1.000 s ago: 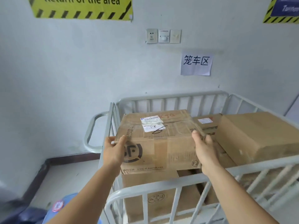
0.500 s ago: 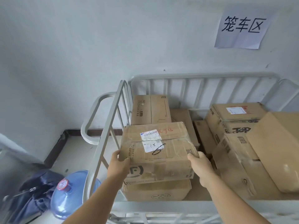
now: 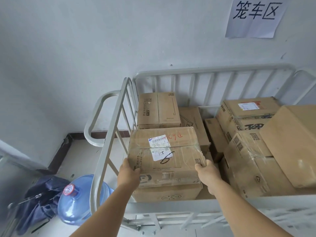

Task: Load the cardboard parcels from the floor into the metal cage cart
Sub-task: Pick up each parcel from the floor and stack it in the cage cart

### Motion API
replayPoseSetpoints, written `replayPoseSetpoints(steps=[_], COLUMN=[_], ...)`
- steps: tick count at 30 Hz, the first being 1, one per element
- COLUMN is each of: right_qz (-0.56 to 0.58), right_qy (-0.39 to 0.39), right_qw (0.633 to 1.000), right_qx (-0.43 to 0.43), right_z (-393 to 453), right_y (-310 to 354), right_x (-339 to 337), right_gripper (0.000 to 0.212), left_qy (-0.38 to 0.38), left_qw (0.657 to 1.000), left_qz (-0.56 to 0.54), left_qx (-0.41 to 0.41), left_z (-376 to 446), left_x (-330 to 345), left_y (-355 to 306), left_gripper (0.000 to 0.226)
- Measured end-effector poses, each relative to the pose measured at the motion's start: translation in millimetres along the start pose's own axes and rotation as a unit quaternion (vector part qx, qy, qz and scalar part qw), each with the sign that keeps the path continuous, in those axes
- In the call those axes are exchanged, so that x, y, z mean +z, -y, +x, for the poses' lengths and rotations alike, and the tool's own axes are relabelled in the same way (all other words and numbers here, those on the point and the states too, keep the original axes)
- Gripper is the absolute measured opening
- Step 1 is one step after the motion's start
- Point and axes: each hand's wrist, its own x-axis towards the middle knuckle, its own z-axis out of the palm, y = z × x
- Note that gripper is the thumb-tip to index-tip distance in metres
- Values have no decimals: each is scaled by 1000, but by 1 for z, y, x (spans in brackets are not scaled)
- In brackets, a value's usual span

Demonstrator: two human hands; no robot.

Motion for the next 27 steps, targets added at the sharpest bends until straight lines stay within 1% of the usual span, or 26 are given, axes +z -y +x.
replayPoseSetpoints(steps=[2, 4, 5, 7, 9, 11, 14, 19, 24, 27], right_qz=[-29, -79, -103, -144, -185, -227, -270, -329, -332, -316], right_qy=[0, -9, -14, -25, -47, -80, -118, -171, -219, -242], right_qw=[999, 996, 992, 982, 970, 952, 931, 908, 908, 913], right_qx=[-17, -50, -71, -116, -153, -190, -214, -192, -131, -90], right_z=[-12, -27, -37, -58, -81, -104, -143, -212, -279, -316], right_y=[1, 4, 6, 8, 8, 4, -11, -54, -109, -147], right_x=[0, -2, -3, -7, -11, -16, -23, -39, -57, -66], right_gripper=[49, 66, 72, 75, 75, 74, 74, 74, 75, 73], left_qy=[15, 31, 34, 42, 50, 53, 53, 69, 120, 156], left_qw=[999, 995, 991, 977, 960, 942, 910, 858, 810, 771], left_qz=[33, 66, 91, 152, 192, 217, 247, 290, 296, 308], left_qx=[35, 70, 91, 142, 196, 251, 328, 419, 492, 536], left_z=[-6, -15, -20, -31, -45, -65, -101, -170, -234, -270], left_x=[-2, -6, -8, -13, -20, -27, -37, -50, -40, -25], left_y=[-1, -4, -5, -8, -12, -17, -23, -20, -5, 1], left_gripper=[50, 57, 61, 70, 77, 77, 75, 76, 72, 72])
